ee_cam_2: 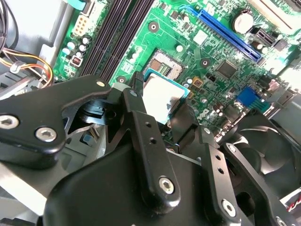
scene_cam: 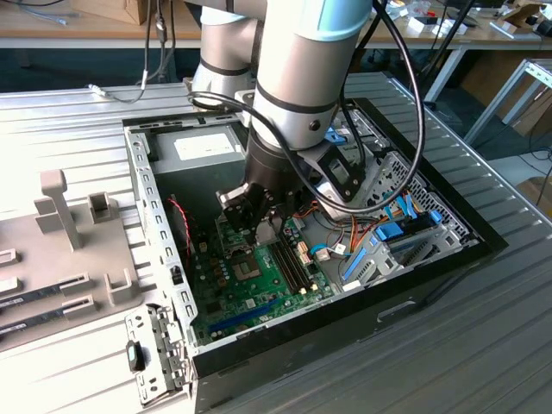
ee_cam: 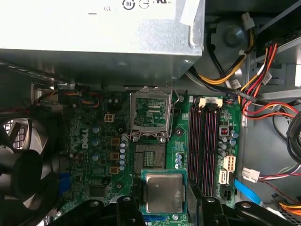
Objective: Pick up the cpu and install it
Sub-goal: 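Pick up the cpu and move it towards the insertion slot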
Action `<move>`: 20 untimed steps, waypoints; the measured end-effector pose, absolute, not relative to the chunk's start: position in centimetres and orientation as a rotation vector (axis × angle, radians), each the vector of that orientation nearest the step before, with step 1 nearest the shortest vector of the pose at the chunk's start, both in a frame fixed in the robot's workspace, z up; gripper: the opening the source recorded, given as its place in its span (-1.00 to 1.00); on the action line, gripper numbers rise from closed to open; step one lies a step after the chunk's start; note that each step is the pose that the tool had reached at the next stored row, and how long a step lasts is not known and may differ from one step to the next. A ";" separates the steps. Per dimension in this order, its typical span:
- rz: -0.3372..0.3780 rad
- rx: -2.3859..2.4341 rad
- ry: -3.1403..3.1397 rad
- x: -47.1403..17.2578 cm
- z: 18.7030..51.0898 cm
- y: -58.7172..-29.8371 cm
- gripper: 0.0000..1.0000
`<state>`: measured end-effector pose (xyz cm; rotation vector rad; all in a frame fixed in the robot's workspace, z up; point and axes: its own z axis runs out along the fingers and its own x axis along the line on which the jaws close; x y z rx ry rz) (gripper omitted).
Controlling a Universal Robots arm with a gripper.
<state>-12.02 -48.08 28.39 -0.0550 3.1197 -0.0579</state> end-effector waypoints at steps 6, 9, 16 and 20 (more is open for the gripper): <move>-0.058 -0.055 3.120 -11.9 28.3 -48.5 -0.05; -0.058 -0.055 3.120 -11.8 28.2 -48.7 -0.05; -0.058 -0.055 3.120 -11.7 28.0 -49.0 -0.05; -0.058 -0.055 3.120 -11.5 27.9 -49.1 -0.05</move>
